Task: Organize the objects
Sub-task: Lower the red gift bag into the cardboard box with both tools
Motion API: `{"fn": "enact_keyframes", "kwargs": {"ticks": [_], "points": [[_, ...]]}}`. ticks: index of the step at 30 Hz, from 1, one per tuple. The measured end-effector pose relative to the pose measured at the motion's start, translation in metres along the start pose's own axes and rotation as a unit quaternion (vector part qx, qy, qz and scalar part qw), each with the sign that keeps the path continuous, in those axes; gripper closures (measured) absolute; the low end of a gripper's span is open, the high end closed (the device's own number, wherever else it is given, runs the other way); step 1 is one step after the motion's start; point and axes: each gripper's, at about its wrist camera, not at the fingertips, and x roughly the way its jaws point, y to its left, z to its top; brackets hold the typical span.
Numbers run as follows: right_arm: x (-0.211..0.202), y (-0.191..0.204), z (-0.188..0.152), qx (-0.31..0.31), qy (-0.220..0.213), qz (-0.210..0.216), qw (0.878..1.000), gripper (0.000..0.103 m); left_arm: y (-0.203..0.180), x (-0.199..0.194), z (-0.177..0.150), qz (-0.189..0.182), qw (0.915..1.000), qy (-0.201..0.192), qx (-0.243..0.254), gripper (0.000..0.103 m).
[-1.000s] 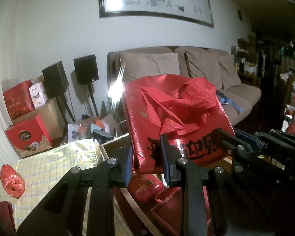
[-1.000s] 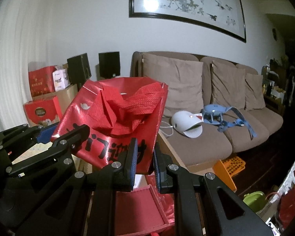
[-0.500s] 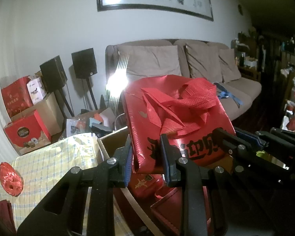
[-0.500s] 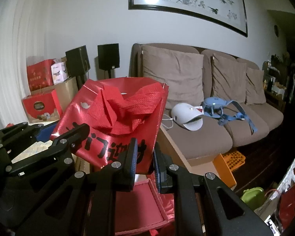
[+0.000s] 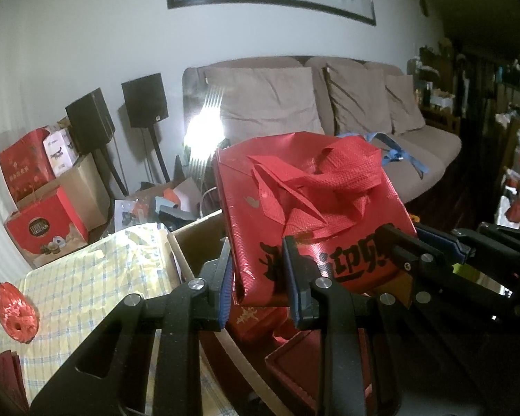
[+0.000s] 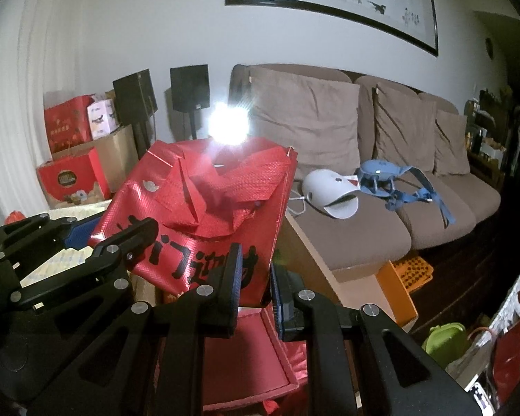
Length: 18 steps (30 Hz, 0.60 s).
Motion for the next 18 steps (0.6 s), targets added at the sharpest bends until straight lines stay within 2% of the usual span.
{"fn": "enact_keyframes", "kwargs": {"ticks": [18], "points": [[0.015,-0.001,-0.009,0.004,0.028,0.002,1.000,0.088,0.000,0.017,-0.009,-0.001,0.9996,0.028,0.011,0.078]]}}
